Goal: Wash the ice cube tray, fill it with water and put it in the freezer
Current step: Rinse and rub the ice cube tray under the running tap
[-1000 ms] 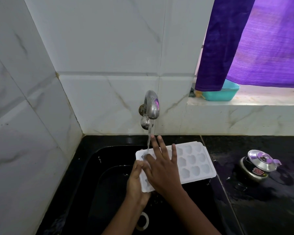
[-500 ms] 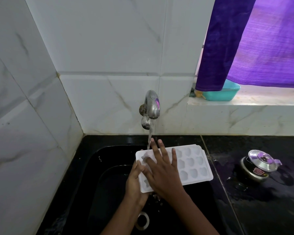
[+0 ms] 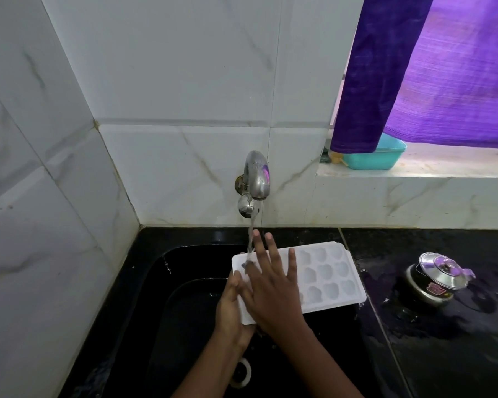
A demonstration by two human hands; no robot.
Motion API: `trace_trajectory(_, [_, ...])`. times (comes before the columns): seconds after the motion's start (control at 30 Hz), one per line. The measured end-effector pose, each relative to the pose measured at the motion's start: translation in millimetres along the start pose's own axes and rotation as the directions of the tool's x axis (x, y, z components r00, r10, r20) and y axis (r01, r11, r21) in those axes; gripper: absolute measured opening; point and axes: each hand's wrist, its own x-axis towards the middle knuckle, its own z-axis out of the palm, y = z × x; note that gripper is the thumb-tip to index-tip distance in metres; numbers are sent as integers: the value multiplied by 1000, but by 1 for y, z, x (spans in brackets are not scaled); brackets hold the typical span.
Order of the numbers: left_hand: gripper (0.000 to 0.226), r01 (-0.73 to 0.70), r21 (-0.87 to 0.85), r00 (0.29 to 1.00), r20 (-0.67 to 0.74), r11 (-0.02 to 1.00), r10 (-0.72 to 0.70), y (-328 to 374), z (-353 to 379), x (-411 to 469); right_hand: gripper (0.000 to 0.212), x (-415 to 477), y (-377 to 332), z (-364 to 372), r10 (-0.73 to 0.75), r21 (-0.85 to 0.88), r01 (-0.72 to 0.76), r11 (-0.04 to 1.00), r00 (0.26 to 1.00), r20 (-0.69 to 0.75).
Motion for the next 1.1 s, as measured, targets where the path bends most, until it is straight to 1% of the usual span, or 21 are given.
trace_trajectory(0.1, [44,-55,-10,998,2,998,55,7,-1,1,49,-8,0,1,-60,-5,60,998,998,35])
trace_trajectory(0.17, [45,-52,0,999,-3,999,52,11,-5,1,53,-11,7,-4,-83,79,80,994,995,46])
trace_trajectory(0.23, [53,-23,1,1000,2,1000,23,9,-8,1,53,-16,9,-9,-53,153,46,987,998,42])
trace_trajectory(0.3, [59,3,-4,1000,4,1000,-3,9,-8,2,49,-24,9,-11,-5,143,2,990,1000,23])
trace_trajectory(0.4, [64,34,-34,999,7,999,-34,9,-4,6,41,-34,9,-10,42,159,-48,986,998,43])
trace_trajectory(0.5, [63,52,-72,998,44,996,-49,12,2,8,40,-40,6,-8,26,140,-34,990,998,63])
trace_trajectory(0.57, [60,47,-66,998,55,997,-43,14,4,9,39,-37,7,-9,15,125,-22,992,998,54])
trace_trajectory(0.7, [55,21,-72,997,69,997,-16,12,8,9,41,-19,1,-12,39,28,-41,999,998,44])
trace_trajectory(0.8, [54,9,-62,998,68,998,-5,13,8,10,44,-17,-4,-8,-12,-26,13,1000,999,36])
trace_trajectory(0.87, [50,-3,-54,998,68,999,6,11,7,11,41,-15,1,-6,-17,-4,17,1000,1000,15])
trace_trajectory(0.93, [47,-27,-46,997,65,999,30,8,7,12,41,-10,4,-7,10,22,-10,1000,1000,10])
trace_trajectory(1.03, [55,-14,-38,999,49,999,16,10,10,16,45,-12,1,-4,-1,55,-1,999,1000,29])
trace_trajectory(1.1, [60,-3,-42,999,41,999,5,13,12,19,49,-13,7,-1,-22,117,12,993,996,85])
